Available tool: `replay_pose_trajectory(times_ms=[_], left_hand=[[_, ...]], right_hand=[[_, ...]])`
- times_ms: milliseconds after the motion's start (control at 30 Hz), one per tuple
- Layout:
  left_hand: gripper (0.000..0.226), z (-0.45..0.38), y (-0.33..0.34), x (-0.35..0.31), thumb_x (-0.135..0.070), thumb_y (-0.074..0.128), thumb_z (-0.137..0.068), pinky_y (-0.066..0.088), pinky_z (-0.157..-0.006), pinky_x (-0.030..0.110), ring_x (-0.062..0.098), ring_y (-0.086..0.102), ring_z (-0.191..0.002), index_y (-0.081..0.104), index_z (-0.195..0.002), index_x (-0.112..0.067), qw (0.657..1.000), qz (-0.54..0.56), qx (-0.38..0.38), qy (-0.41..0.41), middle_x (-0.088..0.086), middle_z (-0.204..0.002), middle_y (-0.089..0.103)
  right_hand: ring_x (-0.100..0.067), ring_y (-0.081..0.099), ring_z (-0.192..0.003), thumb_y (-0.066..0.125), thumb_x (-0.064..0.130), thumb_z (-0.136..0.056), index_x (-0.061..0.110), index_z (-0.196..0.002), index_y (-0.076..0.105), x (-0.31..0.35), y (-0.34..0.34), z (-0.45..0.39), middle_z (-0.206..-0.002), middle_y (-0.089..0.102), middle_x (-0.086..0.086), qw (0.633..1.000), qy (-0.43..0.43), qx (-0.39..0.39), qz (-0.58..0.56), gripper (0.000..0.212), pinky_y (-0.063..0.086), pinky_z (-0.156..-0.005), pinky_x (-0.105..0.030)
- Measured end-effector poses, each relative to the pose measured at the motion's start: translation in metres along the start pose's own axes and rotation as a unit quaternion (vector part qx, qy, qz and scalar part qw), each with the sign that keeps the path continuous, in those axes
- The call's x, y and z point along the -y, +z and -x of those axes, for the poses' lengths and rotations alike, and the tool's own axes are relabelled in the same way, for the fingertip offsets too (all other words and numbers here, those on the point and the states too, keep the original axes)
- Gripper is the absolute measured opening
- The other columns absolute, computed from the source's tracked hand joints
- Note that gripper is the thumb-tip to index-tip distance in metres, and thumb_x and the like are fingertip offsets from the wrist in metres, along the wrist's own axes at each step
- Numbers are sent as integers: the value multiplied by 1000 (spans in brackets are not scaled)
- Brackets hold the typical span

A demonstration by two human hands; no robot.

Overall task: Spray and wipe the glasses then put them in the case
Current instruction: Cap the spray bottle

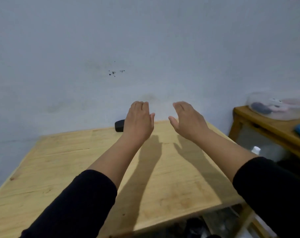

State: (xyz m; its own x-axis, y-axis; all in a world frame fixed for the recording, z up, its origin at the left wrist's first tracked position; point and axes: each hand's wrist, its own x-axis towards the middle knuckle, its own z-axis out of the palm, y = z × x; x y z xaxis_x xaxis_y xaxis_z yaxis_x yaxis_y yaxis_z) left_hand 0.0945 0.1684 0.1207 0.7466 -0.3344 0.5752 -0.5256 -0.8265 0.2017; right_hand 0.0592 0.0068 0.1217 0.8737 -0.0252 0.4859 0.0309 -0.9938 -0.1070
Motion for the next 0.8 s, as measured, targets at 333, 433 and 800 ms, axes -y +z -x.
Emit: replay_pose_trajectory(times_ms=[333, 433, 800], left_hand=[[48, 20, 23, -101, -28, 40, -97, 24, -109, 33, 28, 28, -134, 33, -136, -1, 994, 79, 21, 78, 16, -137, 41], [49, 30, 36, -121, -29, 42, -96, 24, -108, 32, 27, 29, -133, 34, -136, -2, 990, 104, 38, 91, 15, -136, 42], [52, 82, 93, -153, -36, 47, -93, 31, -108, 32, 21, 31, -135, 33, -140, -17, 962, 165, 216, 39, 6, -146, 35]], right_hand=[[-22, 31, -138, 41, 34, -97, 9, -142, 34, -78, -80, 71, -149, 37, -8, 994, 87, -44, 42, 52, 35, -104, -36], [-23, 35, -136, 44, 32, -96, 9, -141, 36, -98, -88, 94, -147, 40, -9, 992, 114, -52, 30, 51, 36, -103, -36], [-16, 46, -128, 58, 26, -91, 15, -136, 47, -119, -33, 185, -139, 52, -4, 949, 227, -155, -156, 47, 32, -98, -19]])
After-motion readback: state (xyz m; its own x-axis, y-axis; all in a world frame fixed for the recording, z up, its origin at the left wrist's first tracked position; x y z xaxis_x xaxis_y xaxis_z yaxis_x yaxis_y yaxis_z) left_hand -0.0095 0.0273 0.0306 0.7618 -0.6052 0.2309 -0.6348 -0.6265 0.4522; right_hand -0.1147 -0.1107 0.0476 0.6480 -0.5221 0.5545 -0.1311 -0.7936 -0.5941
